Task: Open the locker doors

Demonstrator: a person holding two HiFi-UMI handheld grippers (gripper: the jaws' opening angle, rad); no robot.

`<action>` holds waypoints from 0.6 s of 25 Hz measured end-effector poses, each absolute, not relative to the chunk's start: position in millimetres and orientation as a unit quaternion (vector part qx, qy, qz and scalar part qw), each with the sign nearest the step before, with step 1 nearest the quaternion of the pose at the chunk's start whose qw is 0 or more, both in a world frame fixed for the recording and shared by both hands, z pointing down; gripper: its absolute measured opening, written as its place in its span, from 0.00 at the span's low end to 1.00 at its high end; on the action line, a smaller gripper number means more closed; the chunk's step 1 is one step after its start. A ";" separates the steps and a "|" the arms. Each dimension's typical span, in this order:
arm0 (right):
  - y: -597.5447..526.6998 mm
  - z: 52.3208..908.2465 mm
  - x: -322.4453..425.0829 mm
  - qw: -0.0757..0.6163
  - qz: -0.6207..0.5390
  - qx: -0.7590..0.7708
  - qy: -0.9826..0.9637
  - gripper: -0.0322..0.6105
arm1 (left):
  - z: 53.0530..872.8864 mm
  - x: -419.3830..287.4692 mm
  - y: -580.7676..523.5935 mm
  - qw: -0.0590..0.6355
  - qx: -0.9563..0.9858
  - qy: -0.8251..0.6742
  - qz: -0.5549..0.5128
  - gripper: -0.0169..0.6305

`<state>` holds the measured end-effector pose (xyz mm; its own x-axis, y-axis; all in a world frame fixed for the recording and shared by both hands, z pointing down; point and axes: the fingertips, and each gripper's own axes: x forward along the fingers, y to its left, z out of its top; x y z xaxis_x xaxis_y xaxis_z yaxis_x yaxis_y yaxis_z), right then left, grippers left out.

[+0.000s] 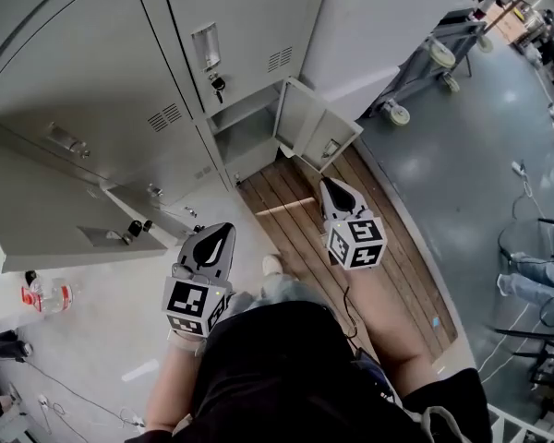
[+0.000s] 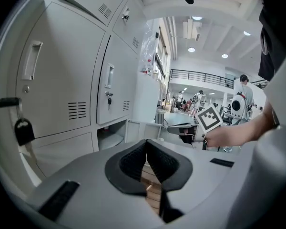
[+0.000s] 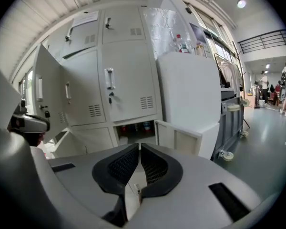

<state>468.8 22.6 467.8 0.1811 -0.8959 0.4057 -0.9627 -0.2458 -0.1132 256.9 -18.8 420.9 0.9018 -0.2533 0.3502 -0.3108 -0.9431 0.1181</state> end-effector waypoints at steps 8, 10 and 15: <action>29.5 371.6 389.2 0.071 0.112 0.738 -0.661 0.12 | 372.5 253.0 -22.9 0.058 0.985 -0.115 0.115 0.05; 30.7 355.6 372.8 0.065 0.103 0.732 -0.671 0.12 | 361.3 250.9 -23.0 0.052 0.987 -0.108 0.104 0.05; 34.6 324.6 338.3 0.062 0.080 0.717 -0.690 0.12 | 337.0 243.5 -22.3 0.036 0.991 -0.102 0.084 0.05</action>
<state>338.3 34.6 324.6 0.0362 -0.9790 0.2004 -0.9989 -0.0414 -0.0218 243.5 -22.3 337.0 0.9649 -0.1964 0.1743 -0.2084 -0.9766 0.0531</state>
